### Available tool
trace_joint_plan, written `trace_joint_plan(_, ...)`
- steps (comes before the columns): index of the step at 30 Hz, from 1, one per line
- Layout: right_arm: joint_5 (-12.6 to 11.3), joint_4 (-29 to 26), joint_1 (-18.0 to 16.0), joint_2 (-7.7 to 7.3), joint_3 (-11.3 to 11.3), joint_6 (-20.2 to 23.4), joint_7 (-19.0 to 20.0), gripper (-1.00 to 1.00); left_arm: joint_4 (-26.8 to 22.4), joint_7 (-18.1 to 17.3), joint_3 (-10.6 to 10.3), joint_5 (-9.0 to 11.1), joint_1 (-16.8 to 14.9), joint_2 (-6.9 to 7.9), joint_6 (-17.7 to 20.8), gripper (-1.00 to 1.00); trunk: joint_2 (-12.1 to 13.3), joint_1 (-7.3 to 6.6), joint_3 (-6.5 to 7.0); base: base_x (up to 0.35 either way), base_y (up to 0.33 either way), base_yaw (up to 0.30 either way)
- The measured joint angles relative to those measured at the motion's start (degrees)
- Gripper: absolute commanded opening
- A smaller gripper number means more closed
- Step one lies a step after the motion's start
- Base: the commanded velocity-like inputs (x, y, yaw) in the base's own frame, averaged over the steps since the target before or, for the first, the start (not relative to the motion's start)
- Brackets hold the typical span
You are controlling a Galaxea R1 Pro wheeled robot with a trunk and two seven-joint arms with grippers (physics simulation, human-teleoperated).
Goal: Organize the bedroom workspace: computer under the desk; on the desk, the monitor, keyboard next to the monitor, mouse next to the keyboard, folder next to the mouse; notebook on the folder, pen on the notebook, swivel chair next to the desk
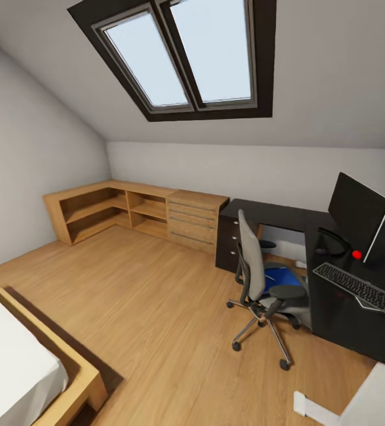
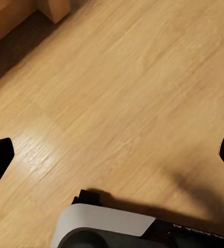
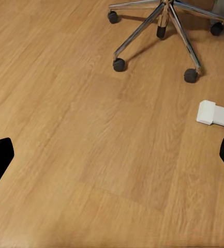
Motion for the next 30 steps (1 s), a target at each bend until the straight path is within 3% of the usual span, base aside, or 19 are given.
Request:
trace_joint_plan(6, 0.0, 0.01, 0.0, 0.05, 0.06, 0.0, 0.01, 1.0, -0.02, -0.26, -0.16, -0.13, 0.01, -0.03, -0.15, 1.0, 0.0, -0.02, 0.0, 0.089, 0.069, -0.3)
trace_joint_plan(30, 0.32, 0.05, 0.0, 0.14, 0.24, -0.09, 0.03, 1.0, 0.0, -0.26, -0.17, -0.07, 0.01, -0.01, -0.08, 1.0, 0.0, -0.02, -0.11, 0.228, 0.199, -0.3)
